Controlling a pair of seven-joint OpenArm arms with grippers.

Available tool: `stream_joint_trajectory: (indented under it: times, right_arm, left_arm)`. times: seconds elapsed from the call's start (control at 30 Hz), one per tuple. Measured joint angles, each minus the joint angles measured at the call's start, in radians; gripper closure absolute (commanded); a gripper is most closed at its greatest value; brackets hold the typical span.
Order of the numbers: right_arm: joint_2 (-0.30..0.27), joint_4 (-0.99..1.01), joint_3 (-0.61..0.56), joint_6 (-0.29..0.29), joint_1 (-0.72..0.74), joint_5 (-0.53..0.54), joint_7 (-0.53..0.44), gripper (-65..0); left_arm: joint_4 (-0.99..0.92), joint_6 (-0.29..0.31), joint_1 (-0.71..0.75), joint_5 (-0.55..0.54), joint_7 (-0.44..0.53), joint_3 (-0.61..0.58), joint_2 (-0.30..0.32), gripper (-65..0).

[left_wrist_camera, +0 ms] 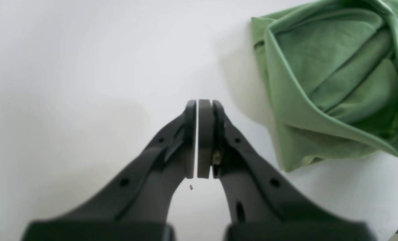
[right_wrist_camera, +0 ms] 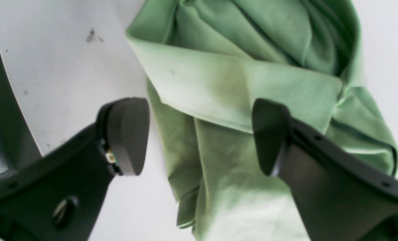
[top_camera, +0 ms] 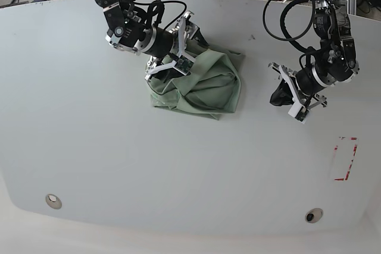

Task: Layout the t-shirt on the table in an organized manner, then fold the t-shirt properly

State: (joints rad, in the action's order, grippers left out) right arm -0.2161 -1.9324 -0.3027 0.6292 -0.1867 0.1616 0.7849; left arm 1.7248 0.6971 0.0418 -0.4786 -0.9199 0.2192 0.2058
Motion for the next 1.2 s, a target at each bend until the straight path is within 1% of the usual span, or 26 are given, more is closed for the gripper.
stream_joint_trajectory:
  times: [0.1, 0.17, 0.3, 0.37, 0.5, 0.67, 0.8, 0.93, 1.03, 1.1, 1.2]
  right_arm:
    - [0.0, 0.0, 0.0, -0.001, 0.003, -0.001, -0.003, -46.0]
    - [0.0, 0.001, -0.001, -0.001, 0.004, -0.001, -0.026, -46.0]
    - [-0.011, 0.001, -0.04, -0.001, 0.006, -0.016, -0.089, -46.6]
    - [-0.018, 0.001, -0.072, 0.0, 0.006, -0.053, -0.121, -46.6]
    - [-0.026, 0.003, -0.145, 0.015, 0.03, -0.161, -0.124, -46.3]
    - [-0.024, 0.037, -0.202, 0.006, 0.065, -0.257, -0.146, -46.1]
    - [-0.011, 0.071, -0.216, 0.019, 0.082, -0.285, -0.147, -46.0]
    - [-0.003, 0.098, -0.216, 0.015, 0.102, -0.319, -0.148, -45.5]
    - [-0.006, 0.107, -0.216, 0.017, 0.119, -0.319, -0.147, -40.4]
    - [-0.008, 0.108, -0.215, 0.015, 0.128, -0.321, -0.147, -33.8]
    - [-0.011, 0.108, -0.214, 0.014, 0.134, -0.32, -0.149, -20.8]
  left_arm:
    - [0.0, 0.0, 0.004, -0.002, 0.001, -0.005, -0.002, 0.0]
    - [0.0, 0.0, 0.01, -0.001, 0.0, -0.005, 0.001, 0.0]
    - [-0.001, 0.0, 0.019, 0.002, -0.001, -0.003, 0.002, 0.0]
    - [-0.001, 0.0, 0.019, 0.003, 0.0, -0.003, 0.002, 0.0]
    - [-0.002, 0.0, 0.022, -0.001, 0.001, -0.003, 0.001, 0.0]
    - [-0.002, 0.0, 0.035, 0.0, -0.001, -0.003, 0.0, 0.0]
    - [-0.002, 0.0, 0.035, 0.0, 0.0, -0.003, 0.001, 0.0]
    - [-0.002, 0.0, 0.037, -0.001, 0.0, -0.003, 0.011, 0.0]
    - [-0.002, -0.001, 0.045, 0.0, 0.0, -0.003, 0.02, 0.0]
    - [-0.002, 0.0, 0.051, -0.001, 0.0, 0.0, 0.02, 0.0]
    - [-0.002, 0.0, 0.055, -0.001, 0.0, 0.0, 0.018, 0.0]
